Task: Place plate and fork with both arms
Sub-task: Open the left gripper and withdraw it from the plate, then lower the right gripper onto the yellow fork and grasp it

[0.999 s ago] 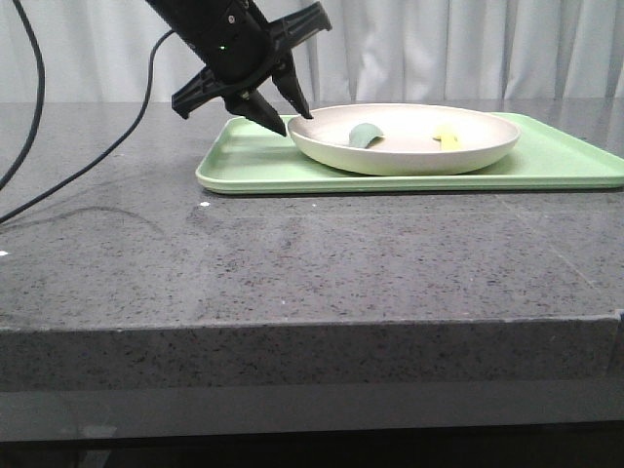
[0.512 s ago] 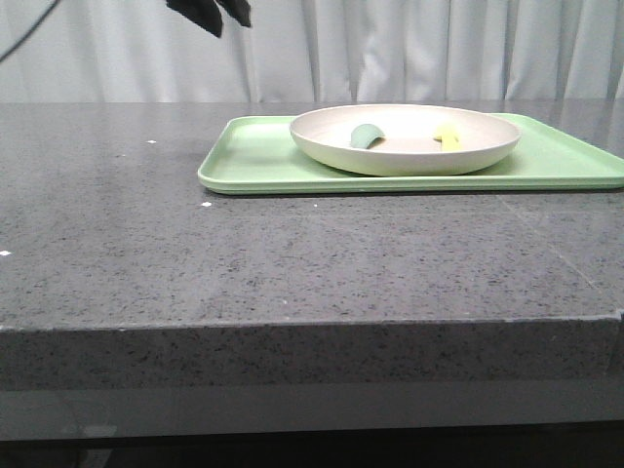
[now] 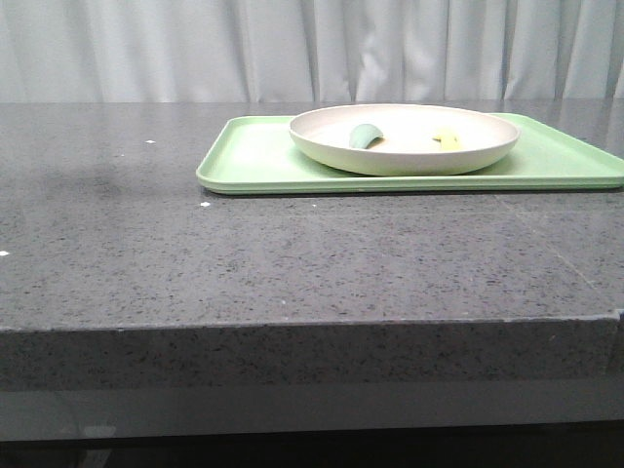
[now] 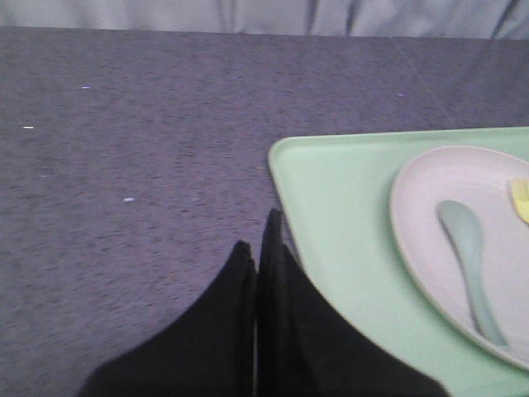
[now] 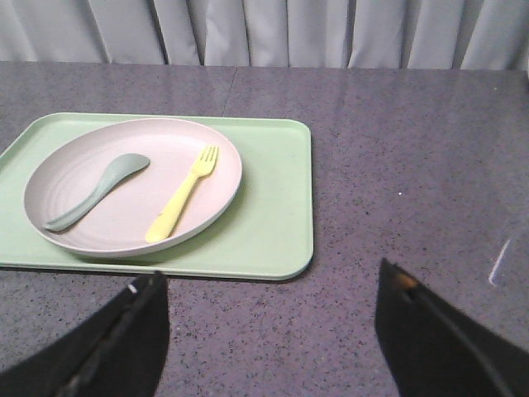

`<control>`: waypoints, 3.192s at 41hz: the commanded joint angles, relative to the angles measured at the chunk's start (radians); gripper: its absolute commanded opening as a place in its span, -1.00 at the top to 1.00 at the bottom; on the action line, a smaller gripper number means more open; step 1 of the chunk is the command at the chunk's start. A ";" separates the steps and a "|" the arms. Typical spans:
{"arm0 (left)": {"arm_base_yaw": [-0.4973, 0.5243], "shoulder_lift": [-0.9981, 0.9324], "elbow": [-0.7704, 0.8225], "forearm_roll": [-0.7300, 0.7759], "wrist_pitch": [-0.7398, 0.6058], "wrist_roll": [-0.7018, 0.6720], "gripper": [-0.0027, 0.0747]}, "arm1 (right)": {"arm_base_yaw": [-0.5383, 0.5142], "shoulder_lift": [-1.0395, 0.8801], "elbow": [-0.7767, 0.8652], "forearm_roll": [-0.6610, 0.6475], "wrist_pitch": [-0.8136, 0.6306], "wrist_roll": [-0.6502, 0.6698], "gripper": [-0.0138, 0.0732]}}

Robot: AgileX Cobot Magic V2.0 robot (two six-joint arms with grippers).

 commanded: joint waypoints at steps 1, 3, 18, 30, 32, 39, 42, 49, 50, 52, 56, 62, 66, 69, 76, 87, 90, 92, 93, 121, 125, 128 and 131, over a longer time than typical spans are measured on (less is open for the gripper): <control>0.069 -0.145 0.068 0.050 -0.084 0.000 0.98 | -0.004 0.009 -0.030 -0.006 -0.068 -0.010 -0.58; 0.098 -0.202 0.118 0.080 -0.084 0.000 0.98 | -0.004 0.009 -0.030 -0.006 -0.067 -0.010 -0.58; 0.126 -0.627 0.470 0.117 -0.167 0.000 0.98 | -0.004 0.009 -0.030 -0.006 -0.066 -0.010 -0.58; 0.126 -0.919 0.695 0.115 -0.167 0.000 0.98 | -0.004 0.009 -0.030 -0.003 -0.064 -0.010 -0.58; 0.126 -0.955 0.716 0.115 -0.167 0.000 0.98 | -0.004 0.010 -0.030 0.007 -0.063 -0.010 -0.57; 0.126 -1.009 0.747 0.115 -0.167 0.000 0.98 | -0.004 0.101 -0.070 0.048 -0.063 -0.010 -0.53; 0.126 -1.007 0.749 0.115 -0.167 0.000 0.98 | 0.003 0.177 -0.126 0.051 -0.048 -0.010 -0.52; 0.126 -1.007 0.751 0.115 -0.165 0.000 0.98 | 0.072 0.396 -0.286 0.051 -0.010 -0.010 -0.52; 0.126 -1.007 0.751 0.115 -0.165 0.000 0.98 | 0.085 0.430 -0.303 0.051 -0.010 -0.010 -0.52; 0.126 -1.007 0.751 0.115 -0.165 0.000 0.98 | 0.117 0.491 -0.341 0.051 -0.011 -0.010 -0.52; 0.126 -1.007 0.751 0.115 -0.165 0.000 0.98 | 0.177 0.599 -0.413 0.051 -0.009 -0.010 -0.52; 0.126 -1.007 0.751 0.115 -0.165 0.000 0.98 | 0.228 0.791 -0.531 0.051 0.043 0.008 -0.52; 0.126 -1.007 0.751 0.115 -0.165 0.000 0.98 | 0.233 0.912 -0.636 0.050 0.114 0.068 -0.52; 0.126 -1.007 0.751 0.115 -0.165 0.000 0.98 | 0.233 0.991 -0.706 0.033 0.164 0.108 -0.52; 0.126 -1.007 0.751 0.115 -0.165 0.000 0.98 | 0.232 1.164 -0.853 0.027 0.256 0.184 -0.52; 0.126 -1.007 0.751 0.115 -0.165 0.000 0.98 | 0.227 1.287 -0.931 0.025 0.268 0.218 -0.52; 0.126 -1.007 0.751 0.115 -0.165 0.000 0.98 | 0.220 1.295 -0.931 0.024 0.268 0.219 -0.52; 0.126 -1.007 0.751 0.115 -0.165 0.000 0.98 | 0.215 1.298 -0.931 0.024 0.268 0.219 -0.52; 0.126 -1.007 0.751 0.115 -0.165 0.000 0.98 | 0.210 1.299 -0.931 0.023 0.268 0.219 -0.52; 0.126 -1.007 0.751 0.115 -0.165 0.000 0.98 | 0.204 1.325 -0.931 0.020 0.277 0.219 -0.15; 0.126 -1.007 0.751 0.115 -0.165 0.000 0.98 | 0.204 1.325 -0.931 0.020 0.277 0.219 0.09; 0.126 -1.007 0.751 0.115 -0.165 0.000 0.98 | 0.204 1.325 -0.931 0.020 0.277 0.219 0.25; 0.126 -1.007 0.751 0.115 -0.165 0.000 0.98 | 0.204 1.325 -0.931 0.020 0.276 0.219 0.36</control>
